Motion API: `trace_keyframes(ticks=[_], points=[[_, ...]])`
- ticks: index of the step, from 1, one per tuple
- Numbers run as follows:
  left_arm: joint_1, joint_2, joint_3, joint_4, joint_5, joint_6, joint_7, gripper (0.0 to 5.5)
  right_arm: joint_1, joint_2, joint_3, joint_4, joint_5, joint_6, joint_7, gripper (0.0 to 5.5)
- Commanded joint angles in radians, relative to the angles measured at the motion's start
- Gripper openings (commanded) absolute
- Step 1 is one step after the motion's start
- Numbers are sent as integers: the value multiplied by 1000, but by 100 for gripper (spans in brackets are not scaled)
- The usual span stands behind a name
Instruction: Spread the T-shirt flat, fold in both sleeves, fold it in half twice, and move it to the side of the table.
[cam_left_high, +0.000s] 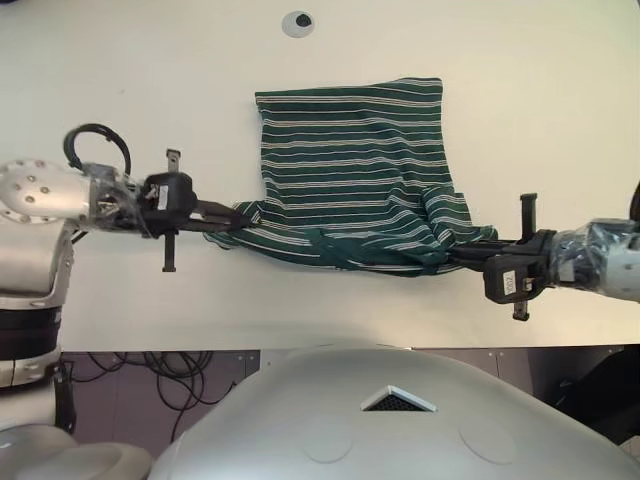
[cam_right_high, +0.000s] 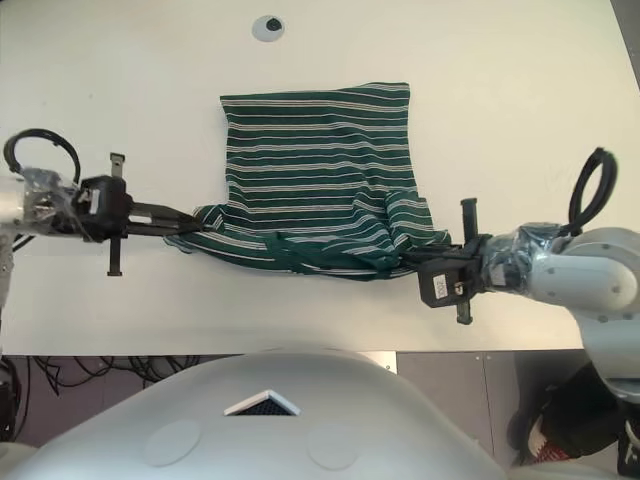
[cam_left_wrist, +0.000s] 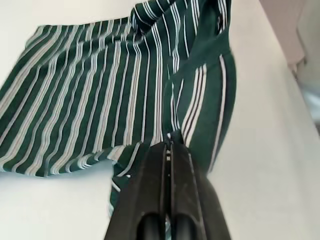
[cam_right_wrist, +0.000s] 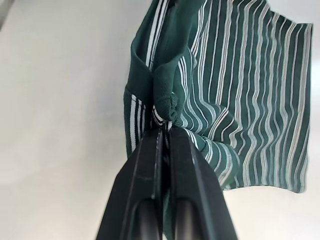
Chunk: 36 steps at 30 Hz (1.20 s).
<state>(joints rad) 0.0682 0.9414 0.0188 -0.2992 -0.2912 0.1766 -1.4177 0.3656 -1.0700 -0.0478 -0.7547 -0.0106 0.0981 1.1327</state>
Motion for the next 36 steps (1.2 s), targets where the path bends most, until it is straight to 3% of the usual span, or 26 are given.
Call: trace_keyframes(ticks=[1, 8, 14, 18, 21, 24, 28, 36], points=[[88, 47, -45, -63, 57, -31, 13, 2, 75, 28, 61, -37, -7, 98, -31, 0], [194, 99, -39, -70, 72, -74, 15, 100, 191, -8, 80, -79, 18, 191, -41, 139], [234, 114, 82, -81, -92, -80, -38, 103, 252, 25, -92, -171, 241, 250, -2, 143], [125, 68, 132, -97, -319, 41, -22, 105, 94, 99, -244, -124, 580, 383, -69, 110], [-54, -66, 36, -62, -311, 126, 153, 77, -38, 141, -227, -12, 628, 465, -188, 57], [-181, -204, -123, -2, -139, 122, 313, 31, -76, 129, -81, 101, 418, 432, -284, 5], [-331, -424, -355, 248, 197, -2, 557, 1, -81, 130, 83, 195, 237, 357, -322, 0], [-578, -637, -510, 856, 552, -208, 859, 1, -10, 83, 145, 265, 134, 274, -273, 0]])
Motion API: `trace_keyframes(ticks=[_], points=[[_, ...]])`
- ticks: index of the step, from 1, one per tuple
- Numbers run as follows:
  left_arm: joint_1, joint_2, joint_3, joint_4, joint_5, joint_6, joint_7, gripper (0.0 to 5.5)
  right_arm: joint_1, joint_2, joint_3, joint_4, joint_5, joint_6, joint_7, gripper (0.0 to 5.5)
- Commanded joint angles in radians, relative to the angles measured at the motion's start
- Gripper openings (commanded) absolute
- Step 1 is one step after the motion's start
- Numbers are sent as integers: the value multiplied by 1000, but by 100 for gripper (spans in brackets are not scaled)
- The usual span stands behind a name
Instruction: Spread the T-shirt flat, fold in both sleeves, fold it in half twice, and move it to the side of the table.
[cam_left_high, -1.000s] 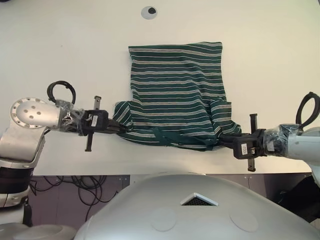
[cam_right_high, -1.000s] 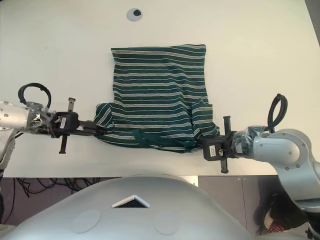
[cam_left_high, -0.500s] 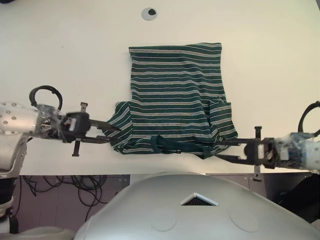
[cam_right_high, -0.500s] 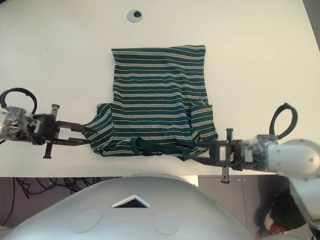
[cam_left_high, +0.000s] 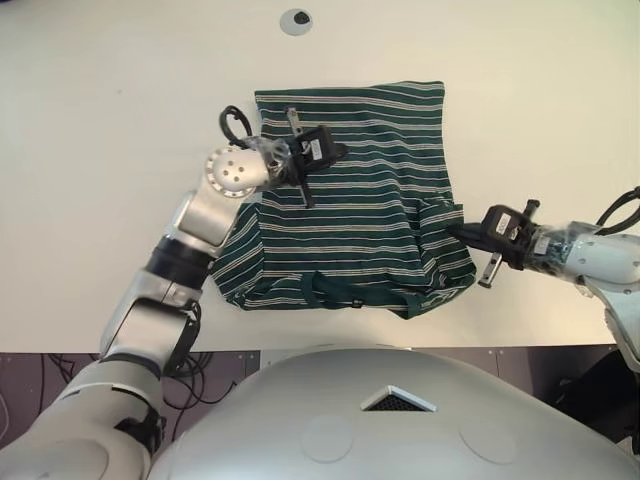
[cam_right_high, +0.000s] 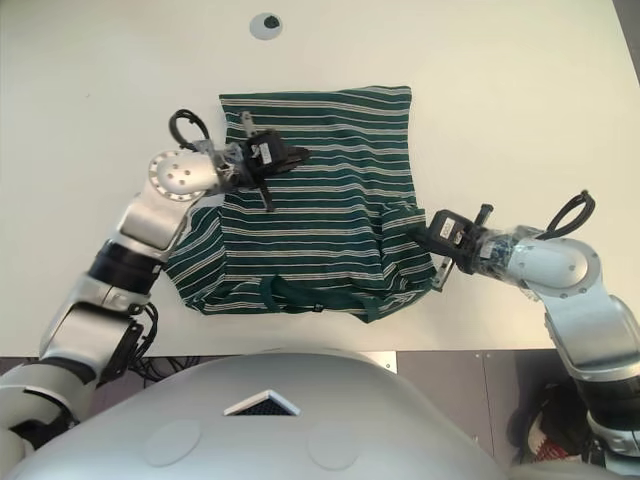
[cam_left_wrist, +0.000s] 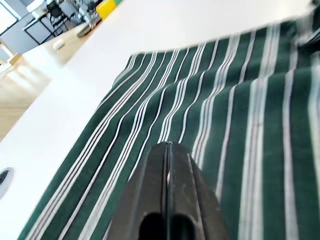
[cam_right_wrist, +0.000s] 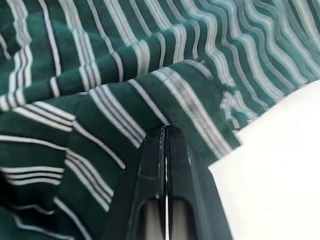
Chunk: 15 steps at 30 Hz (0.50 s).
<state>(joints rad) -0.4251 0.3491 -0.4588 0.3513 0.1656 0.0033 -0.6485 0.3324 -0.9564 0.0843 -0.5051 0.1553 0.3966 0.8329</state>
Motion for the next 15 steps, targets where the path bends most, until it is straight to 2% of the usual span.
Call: trace_keyframes(ticks=[1, 7, 11, 15], points=[[-100, -54, -41, 263, 121, -43, 111, 1, 34, -39, 12, 19, -45, -33, 33, 0], [-141, -43, -94, 476, 244, -15, 172, 1, 181, -110, -48, 26, -110, -68, 72, 0], [-182, -59, -72, 582, 247, -39, 216, 1, 374, -158, -135, 13, -129, -112, 114, 0], [-196, -76, -47, 615, 228, -68, 224, 1, 487, -158, -191, -2, -156, -163, 119, 0]])
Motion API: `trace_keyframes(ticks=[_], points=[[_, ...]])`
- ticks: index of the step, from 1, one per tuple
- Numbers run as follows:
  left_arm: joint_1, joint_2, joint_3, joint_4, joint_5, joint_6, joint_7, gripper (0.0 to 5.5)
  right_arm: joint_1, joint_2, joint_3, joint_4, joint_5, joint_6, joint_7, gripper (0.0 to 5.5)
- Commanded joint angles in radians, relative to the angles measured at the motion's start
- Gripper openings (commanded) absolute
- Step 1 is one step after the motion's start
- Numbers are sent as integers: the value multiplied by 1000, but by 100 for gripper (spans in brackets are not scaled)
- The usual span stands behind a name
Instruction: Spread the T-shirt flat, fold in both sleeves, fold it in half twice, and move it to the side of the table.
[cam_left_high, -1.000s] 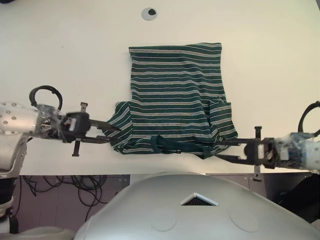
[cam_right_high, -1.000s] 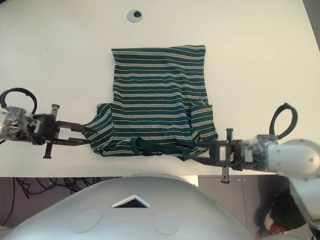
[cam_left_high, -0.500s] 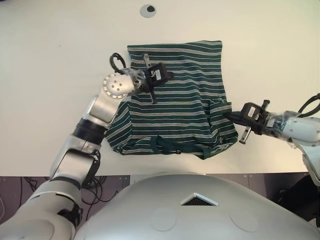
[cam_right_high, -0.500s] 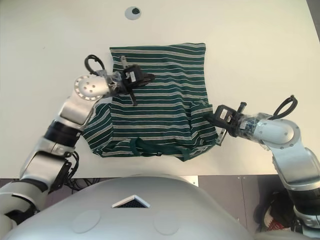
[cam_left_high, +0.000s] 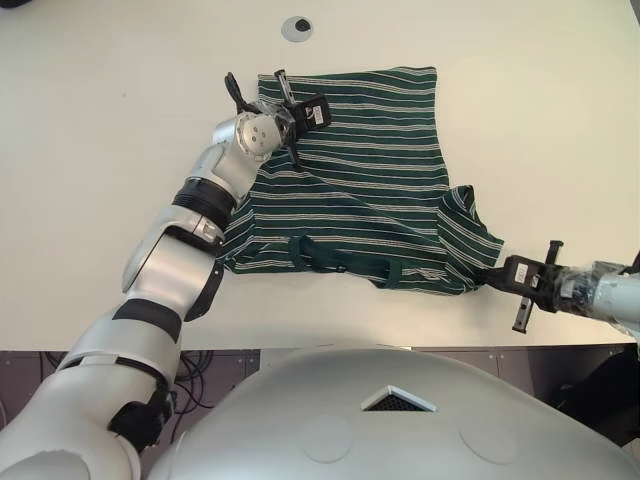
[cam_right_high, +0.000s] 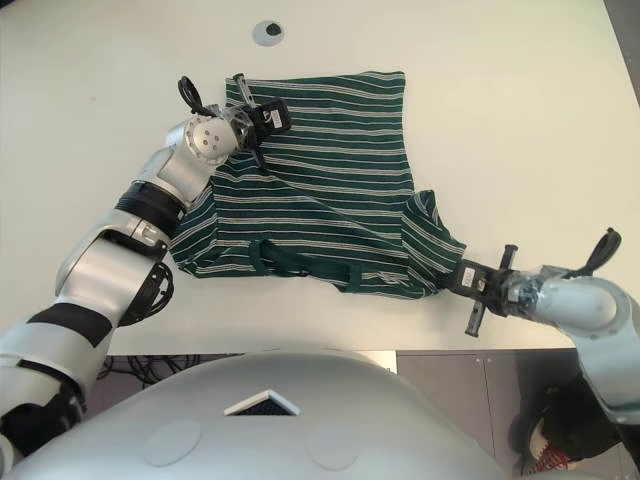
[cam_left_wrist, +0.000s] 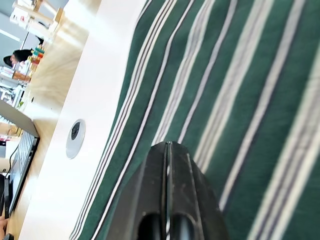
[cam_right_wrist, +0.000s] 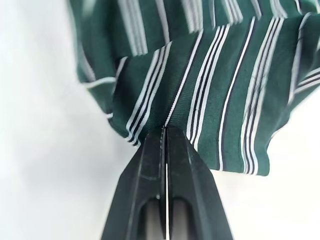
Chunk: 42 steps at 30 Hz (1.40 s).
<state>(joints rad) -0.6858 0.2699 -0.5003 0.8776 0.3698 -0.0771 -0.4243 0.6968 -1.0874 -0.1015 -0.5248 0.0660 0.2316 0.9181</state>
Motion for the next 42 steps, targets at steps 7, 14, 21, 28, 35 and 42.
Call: trace_keyframes(ticks=[7, 14, 21, 28, 35, 42], points=[[95, -6, 52, -18, -58, -144, -62, 1, -86, 103, -53, 2, 16, 33, -87, 0], [305, 117, 119, -539, -250, -231, -289, 1, -374, 205, -145, -103, 264, 158, -131, 0], [486, 225, 56, -836, -362, -113, -516, 1, -677, 334, 148, 96, 203, 200, -160, 0], [541, 263, -4, -843, -398, -18, -662, 1, -971, 658, 397, 687, 70, 26, -159, 0], [632, 337, -36, -951, -466, 62, -790, 1, -1079, 768, 456, 1106, -65, -122, -212, 0], [786, 473, -67, -1121, -504, 78, -877, 1, -1082, 763, 477, 1222, -114, -168, -229, 0]])
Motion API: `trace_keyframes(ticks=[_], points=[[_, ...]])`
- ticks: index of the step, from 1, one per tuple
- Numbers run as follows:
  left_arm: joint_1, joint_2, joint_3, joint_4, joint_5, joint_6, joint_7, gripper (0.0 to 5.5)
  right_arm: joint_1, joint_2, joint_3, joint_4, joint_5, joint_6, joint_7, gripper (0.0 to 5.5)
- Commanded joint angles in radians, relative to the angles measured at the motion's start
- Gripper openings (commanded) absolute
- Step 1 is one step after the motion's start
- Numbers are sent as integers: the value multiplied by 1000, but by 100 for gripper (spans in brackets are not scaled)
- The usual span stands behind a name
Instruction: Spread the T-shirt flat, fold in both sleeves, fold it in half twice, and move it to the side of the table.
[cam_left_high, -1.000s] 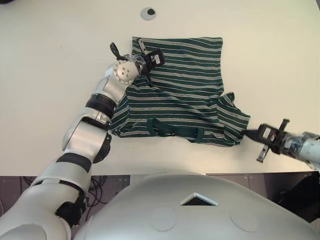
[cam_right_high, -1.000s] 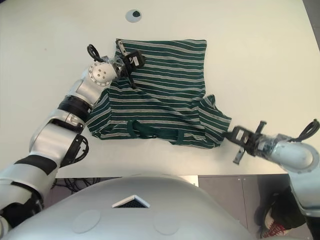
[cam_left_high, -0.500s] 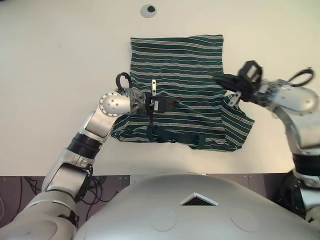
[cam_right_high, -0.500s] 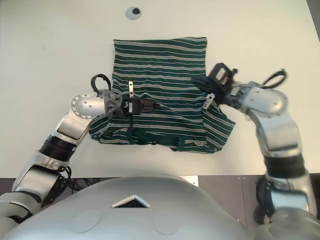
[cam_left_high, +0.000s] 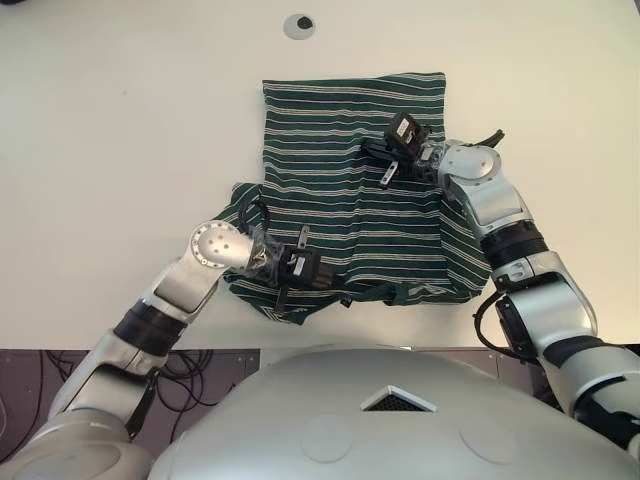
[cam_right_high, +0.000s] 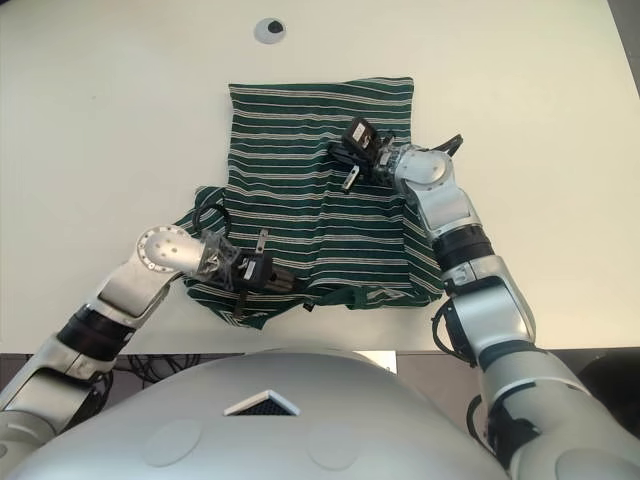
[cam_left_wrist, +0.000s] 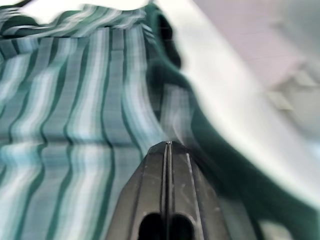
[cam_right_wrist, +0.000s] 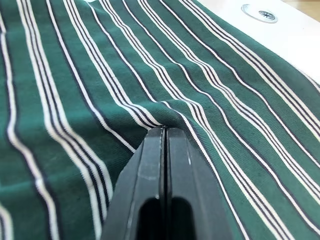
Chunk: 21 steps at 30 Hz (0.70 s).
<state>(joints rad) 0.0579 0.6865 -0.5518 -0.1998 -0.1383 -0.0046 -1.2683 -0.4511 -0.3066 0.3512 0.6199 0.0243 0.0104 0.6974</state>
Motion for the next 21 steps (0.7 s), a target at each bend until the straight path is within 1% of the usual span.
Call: trace_keyframes(ticks=[1, 4, 6, 7, 10, 12, 13, 16, 19, 21], points=[[58, 69, -14, -61, -9, 6, -44, 1, 72, -19, 25, 70, -73, 51, -7, 0], [81, 85, 13, -110, -76, 26, -63, 1, 83, -19, 28, 49, -79, 48, 6, 0], [68, 61, 62, -128, -132, 37, -37, 1, 97, -22, 40, 24, -84, 38, 23, 0], [33, 11, 107, -117, -164, 51, 19, 1, 110, -29, 48, 0, -86, 38, 39, 0], [-122, -153, 253, -55, -264, 168, 236, 1, 168, -68, 76, -94, -91, 54, 90, 0], [-228, -232, 332, 8, -305, 260, 366, 1, 235, -118, 102, -198, -97, 62, 139, 0], [-288, -265, 363, 71, -287, 290, 439, 1, 283, -162, 126, -271, -104, 58, 173, 0], [-407, -313, 393, 249, -204, 310, 573, 1, 362, -242, 159, -403, -125, 55, 201, 0], [-500, -345, 383, 441, -124, 278, 623, 1, 374, -262, 153, -441, -137, 60, 169, 0], [-549, -363, 375, 559, -70, 233, 642, 1, 367, -250, 143, -441, -136, 69, 138, 0]])
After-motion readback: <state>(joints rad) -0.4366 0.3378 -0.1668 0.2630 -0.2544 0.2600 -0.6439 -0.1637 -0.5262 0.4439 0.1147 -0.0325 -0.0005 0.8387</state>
